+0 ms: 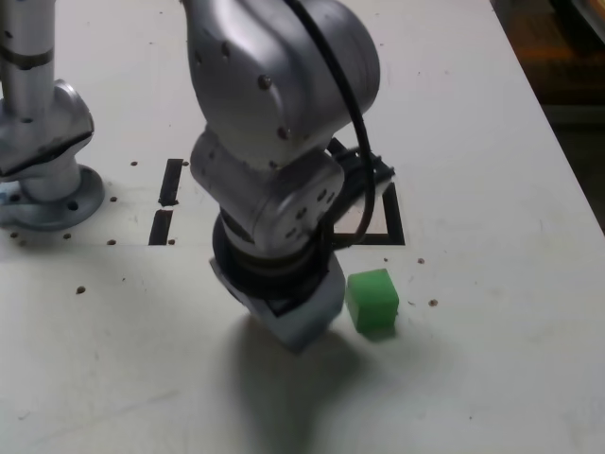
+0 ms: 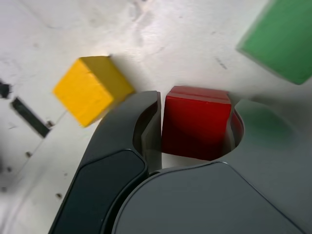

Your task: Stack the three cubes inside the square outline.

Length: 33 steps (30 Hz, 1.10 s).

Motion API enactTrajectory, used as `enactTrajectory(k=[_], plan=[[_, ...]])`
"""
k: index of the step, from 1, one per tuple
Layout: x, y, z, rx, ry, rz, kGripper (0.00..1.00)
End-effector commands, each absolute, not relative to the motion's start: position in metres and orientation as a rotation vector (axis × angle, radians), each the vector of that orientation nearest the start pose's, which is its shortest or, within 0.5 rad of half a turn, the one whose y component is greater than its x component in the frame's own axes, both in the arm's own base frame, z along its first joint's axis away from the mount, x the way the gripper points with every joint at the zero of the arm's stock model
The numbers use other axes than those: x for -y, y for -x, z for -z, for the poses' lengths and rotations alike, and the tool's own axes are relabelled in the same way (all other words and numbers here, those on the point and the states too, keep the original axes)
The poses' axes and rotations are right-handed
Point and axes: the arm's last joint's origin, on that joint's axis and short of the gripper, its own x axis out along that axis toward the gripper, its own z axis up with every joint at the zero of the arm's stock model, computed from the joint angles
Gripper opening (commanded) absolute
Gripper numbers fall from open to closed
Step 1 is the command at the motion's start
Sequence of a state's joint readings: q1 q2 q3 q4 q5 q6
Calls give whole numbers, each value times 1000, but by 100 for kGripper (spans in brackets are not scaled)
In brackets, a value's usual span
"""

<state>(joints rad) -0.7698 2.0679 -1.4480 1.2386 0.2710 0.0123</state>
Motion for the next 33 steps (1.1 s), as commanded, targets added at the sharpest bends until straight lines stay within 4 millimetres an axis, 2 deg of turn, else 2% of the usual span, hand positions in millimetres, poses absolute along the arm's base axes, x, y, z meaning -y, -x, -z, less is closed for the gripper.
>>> enactTrajectory(k=[1, 5, 8, 11, 14, 18, 22, 27, 33], plan=[[225, -254, -231, -1630, -932, 349, 26], [202, -252, -270, -1656, -865, 316, 26], [177, -265, -298, -1650, -725, 266, 25], [150, -285, -313, -1643, -542, 163, 23], [128, -301, -319, -1639, -373, 44, 21], [102, -318, -318, -1653, -211, -75, 21], [83, -329, -306, -1691, -138, -145, 21], [74, -340, -286, -1708, -117, -180, 21], [67, -351, -253, -1715, -81, -186, 21]])
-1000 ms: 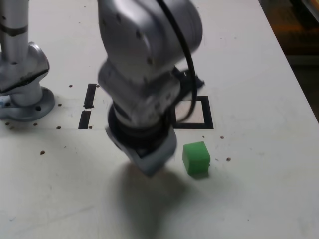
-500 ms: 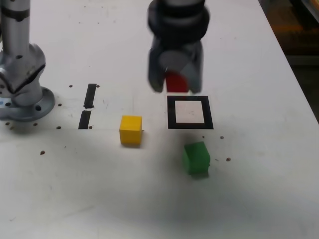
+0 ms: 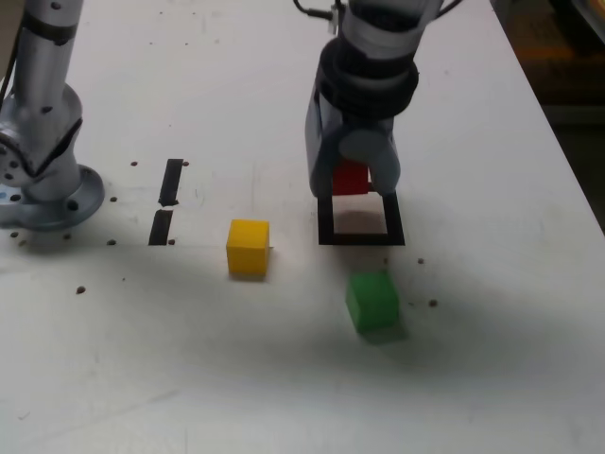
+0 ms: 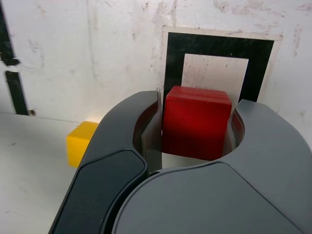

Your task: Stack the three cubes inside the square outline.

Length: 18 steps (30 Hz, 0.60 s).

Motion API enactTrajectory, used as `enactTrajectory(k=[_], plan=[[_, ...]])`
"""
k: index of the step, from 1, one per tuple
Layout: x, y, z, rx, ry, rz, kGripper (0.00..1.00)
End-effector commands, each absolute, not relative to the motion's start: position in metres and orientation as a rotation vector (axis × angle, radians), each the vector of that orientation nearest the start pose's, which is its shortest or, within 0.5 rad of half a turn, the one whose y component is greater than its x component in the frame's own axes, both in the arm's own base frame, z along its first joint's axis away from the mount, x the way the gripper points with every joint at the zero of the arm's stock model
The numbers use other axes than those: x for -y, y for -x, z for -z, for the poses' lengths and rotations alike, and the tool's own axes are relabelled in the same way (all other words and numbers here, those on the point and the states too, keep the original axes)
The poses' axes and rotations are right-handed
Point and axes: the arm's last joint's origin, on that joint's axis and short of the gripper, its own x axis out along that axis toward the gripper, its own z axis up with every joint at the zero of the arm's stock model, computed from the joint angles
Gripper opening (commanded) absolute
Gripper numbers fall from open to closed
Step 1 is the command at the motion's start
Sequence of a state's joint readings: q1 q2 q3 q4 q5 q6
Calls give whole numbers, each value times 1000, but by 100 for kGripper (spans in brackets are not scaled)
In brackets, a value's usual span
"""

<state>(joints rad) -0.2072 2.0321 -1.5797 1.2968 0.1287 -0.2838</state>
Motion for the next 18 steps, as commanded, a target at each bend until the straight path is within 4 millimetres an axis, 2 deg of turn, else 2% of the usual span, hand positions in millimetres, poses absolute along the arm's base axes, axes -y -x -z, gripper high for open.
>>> enactTrajectory(k=[1, 18], plan=[[65, -352, -249, -1717, -76, -187, 21], [65, -366, -219, -1737, -74, -189, 21]])
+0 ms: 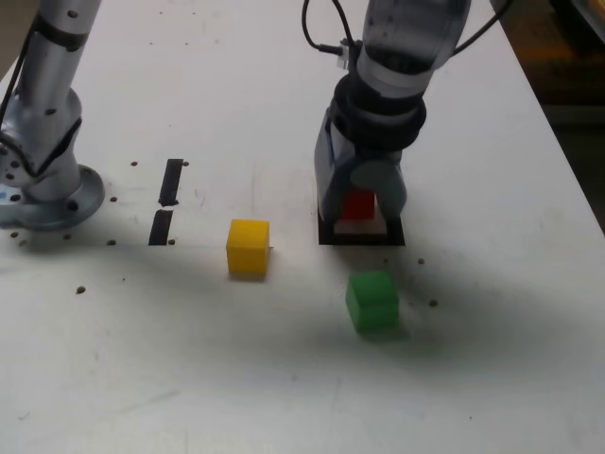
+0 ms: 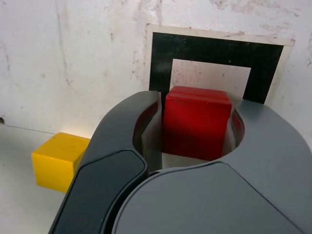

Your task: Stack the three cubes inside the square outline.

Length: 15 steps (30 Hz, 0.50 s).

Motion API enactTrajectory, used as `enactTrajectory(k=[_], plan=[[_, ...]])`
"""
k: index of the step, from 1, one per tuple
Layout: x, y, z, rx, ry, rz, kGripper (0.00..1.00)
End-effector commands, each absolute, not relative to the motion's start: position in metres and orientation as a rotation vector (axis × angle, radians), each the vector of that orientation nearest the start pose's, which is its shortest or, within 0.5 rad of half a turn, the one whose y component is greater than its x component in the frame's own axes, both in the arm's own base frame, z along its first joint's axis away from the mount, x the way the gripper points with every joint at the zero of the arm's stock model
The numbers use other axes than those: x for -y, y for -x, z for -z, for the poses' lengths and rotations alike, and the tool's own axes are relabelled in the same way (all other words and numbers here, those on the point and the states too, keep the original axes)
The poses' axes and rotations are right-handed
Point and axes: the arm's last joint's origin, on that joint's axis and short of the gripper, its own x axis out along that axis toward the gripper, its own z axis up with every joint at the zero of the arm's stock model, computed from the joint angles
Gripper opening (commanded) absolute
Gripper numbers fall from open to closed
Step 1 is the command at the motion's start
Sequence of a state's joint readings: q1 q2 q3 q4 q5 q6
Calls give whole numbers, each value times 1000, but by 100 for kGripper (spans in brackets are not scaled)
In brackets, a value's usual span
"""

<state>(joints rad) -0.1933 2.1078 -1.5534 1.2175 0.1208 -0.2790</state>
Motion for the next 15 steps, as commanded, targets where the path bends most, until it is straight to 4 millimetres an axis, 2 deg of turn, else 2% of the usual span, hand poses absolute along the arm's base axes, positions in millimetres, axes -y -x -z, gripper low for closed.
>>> enactTrajectory(k=[1, 5, 8, 11, 15], plan=[[65, -367, -217, -1734, -75, -188, 21], [65, -368, -216, -1726, -80, -192, 23], [65, -369, -214, -1725, -82, -194, 30], [65, -369, -213, -1728, -82, -191, 45], [65, -369, -214, -1730, -87, -188, 72]])
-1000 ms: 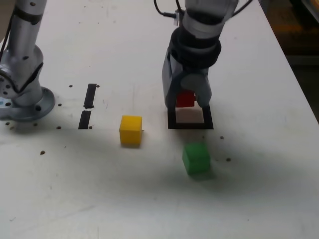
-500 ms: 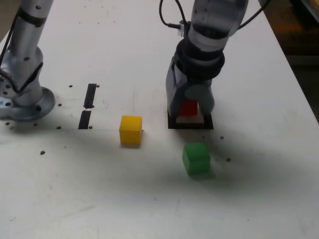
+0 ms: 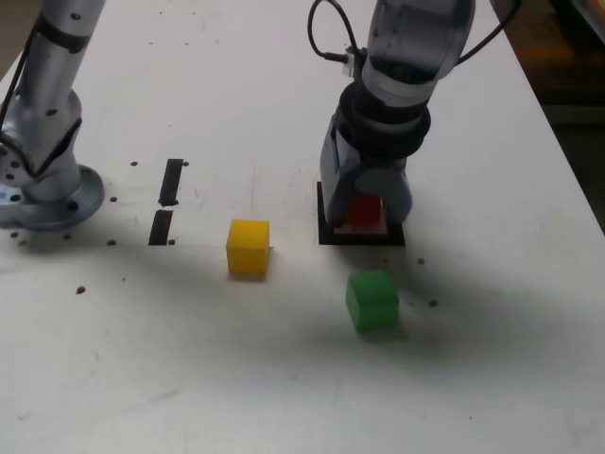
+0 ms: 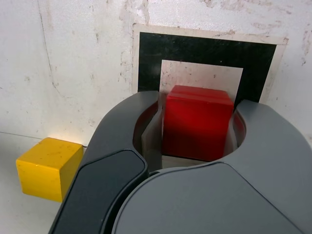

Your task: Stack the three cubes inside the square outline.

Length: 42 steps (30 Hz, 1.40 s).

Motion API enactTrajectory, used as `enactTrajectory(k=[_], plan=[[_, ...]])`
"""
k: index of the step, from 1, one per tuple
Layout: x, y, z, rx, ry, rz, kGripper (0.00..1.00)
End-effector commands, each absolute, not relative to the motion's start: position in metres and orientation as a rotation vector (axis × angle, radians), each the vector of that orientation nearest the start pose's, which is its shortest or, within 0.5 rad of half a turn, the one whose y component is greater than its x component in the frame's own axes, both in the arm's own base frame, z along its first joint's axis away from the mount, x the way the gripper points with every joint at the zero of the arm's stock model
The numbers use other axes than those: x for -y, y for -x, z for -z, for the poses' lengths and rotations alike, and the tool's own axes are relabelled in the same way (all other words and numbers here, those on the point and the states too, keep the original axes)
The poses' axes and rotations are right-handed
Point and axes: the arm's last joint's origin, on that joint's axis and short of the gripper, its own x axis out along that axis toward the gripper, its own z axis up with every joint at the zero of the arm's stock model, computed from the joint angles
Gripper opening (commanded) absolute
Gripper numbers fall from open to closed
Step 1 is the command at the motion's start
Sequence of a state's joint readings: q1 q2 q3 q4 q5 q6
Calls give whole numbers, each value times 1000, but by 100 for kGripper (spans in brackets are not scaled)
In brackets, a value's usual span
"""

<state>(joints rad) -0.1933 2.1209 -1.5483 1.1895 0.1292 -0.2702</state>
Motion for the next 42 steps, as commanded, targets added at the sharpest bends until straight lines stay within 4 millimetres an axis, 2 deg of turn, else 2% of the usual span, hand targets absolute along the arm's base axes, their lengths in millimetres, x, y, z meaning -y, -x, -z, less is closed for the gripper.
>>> enactTrajectory(k=[1, 4, 8, 11, 13, 16, 19, 22, 26, 33, 42], plan=[[65, -368, -214, -1729, -88, -187, 78], [65, -366, -219, -1724, -87, -184, 90], [65, -361, -230, -1723, -80, -177, 95], [66, -349, -249, -1719, -81, -174, 98], [67, -334, -268, -1701, -83, -167, 99], [67, -302, -295, -1665, -78, -126, 100], [65, -266, -308, -1648, -73, -69, 100], [63, -236, -303, -1680, -80, -37, 99], [61, -221, -281, -1739, -93, -30, 98], [74, -225, -250, -1766, -101, -5, 96], [91, -232, -238, -1772, -98, 25, 93]])
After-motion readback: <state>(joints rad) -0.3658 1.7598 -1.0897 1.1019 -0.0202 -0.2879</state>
